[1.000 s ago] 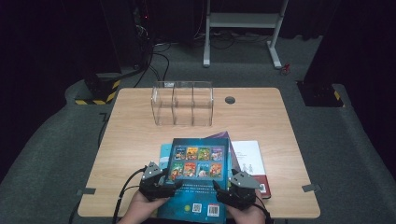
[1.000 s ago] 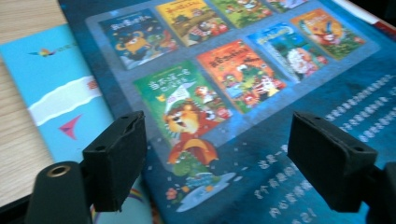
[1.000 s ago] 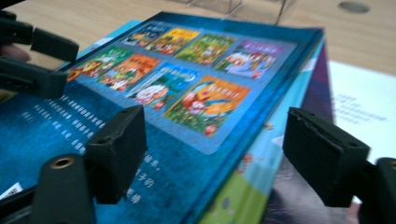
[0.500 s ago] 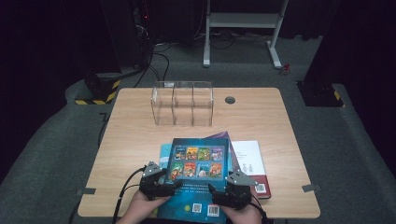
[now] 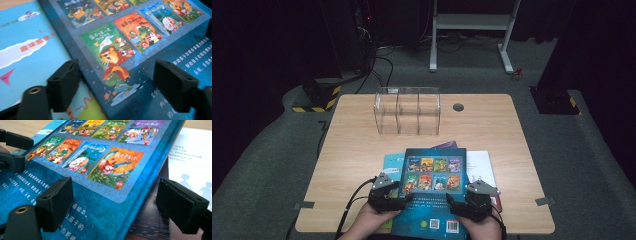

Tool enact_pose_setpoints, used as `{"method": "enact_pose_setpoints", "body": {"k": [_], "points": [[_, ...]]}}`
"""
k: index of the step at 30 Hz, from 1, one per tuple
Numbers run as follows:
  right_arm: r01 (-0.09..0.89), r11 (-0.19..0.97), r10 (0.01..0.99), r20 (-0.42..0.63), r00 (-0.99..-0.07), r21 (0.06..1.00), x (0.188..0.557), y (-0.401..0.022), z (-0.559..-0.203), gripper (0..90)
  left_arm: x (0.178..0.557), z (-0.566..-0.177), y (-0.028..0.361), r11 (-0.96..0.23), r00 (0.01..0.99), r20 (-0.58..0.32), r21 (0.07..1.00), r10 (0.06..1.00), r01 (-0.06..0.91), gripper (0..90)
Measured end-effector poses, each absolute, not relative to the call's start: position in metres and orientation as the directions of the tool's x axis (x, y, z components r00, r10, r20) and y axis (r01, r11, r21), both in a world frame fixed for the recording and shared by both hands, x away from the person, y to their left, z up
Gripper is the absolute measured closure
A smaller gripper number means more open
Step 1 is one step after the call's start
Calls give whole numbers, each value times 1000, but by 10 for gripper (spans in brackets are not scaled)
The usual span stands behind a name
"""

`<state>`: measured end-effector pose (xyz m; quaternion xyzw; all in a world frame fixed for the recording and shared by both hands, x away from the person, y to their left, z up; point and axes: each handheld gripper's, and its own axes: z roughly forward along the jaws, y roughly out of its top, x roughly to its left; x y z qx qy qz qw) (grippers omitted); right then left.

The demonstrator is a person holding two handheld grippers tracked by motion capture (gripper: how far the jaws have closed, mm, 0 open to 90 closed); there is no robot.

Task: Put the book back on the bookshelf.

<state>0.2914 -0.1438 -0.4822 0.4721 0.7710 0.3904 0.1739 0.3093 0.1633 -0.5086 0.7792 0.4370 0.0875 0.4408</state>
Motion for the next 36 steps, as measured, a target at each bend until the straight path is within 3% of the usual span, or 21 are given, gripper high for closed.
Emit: {"method": "enact_pose_setpoints", "body": {"k": [6, 11, 14, 17, 20, 25, 27, 30, 36], "points": [[608, 236, 864, 123, -488, 758, 290, -140, -484, 130, 307, -508, 146, -229, 564, -233, 743, 792, 628, 43], [614, 229, 867, 128, -481, 755, 290, -136, -485, 129, 314, -504, 140, -265, 571, -226, 713, 790, 649, 22], [624, 218, 872, 137, -470, 750, 291, -136, -484, 130, 313, -504, 140, -257, 574, -228, 724, 786, 640, 38], [624, 220, 870, 139, -473, 750, 292, -138, -483, 162, 310, -505, 146, -227, 568, -231, 750, 790, 621, 136], [619, 222, 862, 145, -485, 753, 292, -142, -482, 195, 310, -506, 148, -223, 574, -228, 762, 787, 608, 172], [546, 234, 850, 103, -516, 805, 285, -143, -474, 240, 308, -503, 150, -208, 600, -220, 801, 769, 561, 230], [534, 241, 841, 100, -531, 810, 282, -141, -470, 280, 301, -502, 145, -155, 672, -314, 826, 671, 542, 492], [541, 280, 811, 106, -576, 793, 281, -130, -477, 290, 285, -495, 120, -324, 714, -100, 842, 693, 432, 334], [551, 253, 809, 138, -571, 795, 282, -134, -478, 309, 302, -501, 154, -207, 613, -228, 806, 757, 555, 287]]}}
